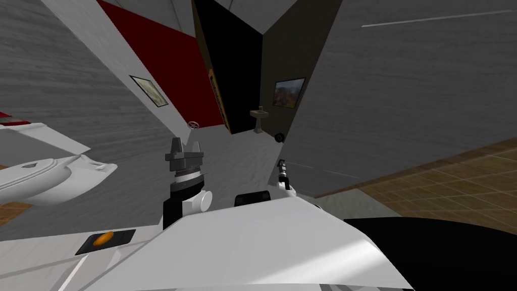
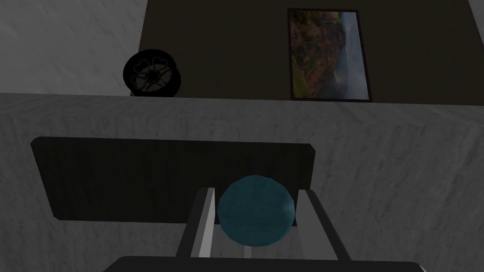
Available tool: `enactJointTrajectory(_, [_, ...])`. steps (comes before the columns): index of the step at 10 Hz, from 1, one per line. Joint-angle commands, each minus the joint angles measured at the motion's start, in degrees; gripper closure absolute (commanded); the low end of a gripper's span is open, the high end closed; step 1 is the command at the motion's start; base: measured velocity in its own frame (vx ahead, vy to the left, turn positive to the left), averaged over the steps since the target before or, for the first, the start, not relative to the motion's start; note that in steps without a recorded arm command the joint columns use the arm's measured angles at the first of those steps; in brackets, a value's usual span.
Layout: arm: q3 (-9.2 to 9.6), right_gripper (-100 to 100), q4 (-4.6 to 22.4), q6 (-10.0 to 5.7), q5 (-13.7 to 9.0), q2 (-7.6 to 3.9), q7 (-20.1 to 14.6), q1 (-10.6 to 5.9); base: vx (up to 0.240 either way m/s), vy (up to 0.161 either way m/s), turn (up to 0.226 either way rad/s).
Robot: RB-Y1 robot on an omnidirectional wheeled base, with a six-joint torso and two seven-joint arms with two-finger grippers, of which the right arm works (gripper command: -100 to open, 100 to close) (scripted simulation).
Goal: Push the door open
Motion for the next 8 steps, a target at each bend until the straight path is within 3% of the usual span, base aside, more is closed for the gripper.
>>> enactJointTrajectory(1, [-1.19,100,-0.7,-0.07,-0.7,-0.63,0.4,-0.13,0.246,0.027,-0.049])
enactJointTrajectory(2, [-1.19,100,-0.7,-0.07,-0.7,-0.63,0.4,-0.13,0.167,0.016,-0.034])
enactJointTrajectory(3, [-2.65,100,-0.7,0.17,-1.6,-0.96,0.9,-0.18,0.191,0.021,-0.061])
enactJointTrajectory(8, [-6.39,100,-0.6,0.78,-4.0,-1.57,2.2,-0.32,0.239,0.033,-0.076])
